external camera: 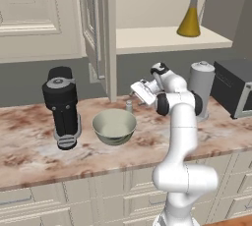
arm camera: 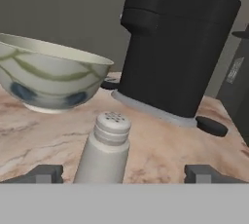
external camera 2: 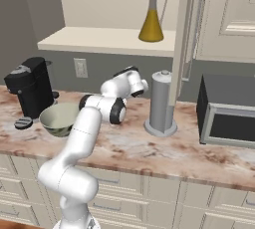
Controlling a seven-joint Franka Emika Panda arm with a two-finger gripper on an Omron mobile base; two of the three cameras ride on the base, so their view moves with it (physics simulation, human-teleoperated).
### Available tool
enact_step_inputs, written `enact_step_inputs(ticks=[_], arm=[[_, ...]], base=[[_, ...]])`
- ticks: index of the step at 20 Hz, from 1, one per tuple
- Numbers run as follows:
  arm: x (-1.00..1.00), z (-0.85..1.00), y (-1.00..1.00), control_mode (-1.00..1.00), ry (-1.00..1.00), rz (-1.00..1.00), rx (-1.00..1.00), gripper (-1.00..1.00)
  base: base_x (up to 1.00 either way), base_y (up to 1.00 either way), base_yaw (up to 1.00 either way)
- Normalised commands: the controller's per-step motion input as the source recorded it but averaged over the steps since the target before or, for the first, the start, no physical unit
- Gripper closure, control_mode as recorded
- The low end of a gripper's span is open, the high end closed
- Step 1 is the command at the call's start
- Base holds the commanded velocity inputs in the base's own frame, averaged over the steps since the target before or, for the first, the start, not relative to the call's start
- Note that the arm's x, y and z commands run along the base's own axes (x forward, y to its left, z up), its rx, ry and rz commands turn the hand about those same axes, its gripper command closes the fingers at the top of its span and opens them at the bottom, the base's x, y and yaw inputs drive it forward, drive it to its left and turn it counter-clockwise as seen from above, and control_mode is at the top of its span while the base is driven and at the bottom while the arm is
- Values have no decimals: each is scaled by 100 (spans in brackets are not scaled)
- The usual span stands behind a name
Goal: Retrieve the bottle and the shaker from the cabinet and place them next to the mixing bowl on the counter. Then add garlic from the fridge to the mixing bowl.
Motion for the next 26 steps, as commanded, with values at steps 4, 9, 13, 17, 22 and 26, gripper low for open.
enact_step_inputs(ticks=[4, 9, 13, 17, 22, 26], arm=[[-15, 0, 0, -100, 5, -23, -4, -100], [-3, 10, 0, -100, 11, -25, -7, -100], [-12, 15, -4, -100, 8, -24, -4, -100], [-16, 9, -9, -100, 7, -23, -2, -100], [-21, 5, -1, -100, 4, -23, -2, -100], [-34, 24, -3, -100, 1, -19, 0, -100]], base=[[0, 0, 0], [0, 0, 0], [0, 0, 0], [0, 0, 0], [0, 0, 0], [0, 0, 0]])
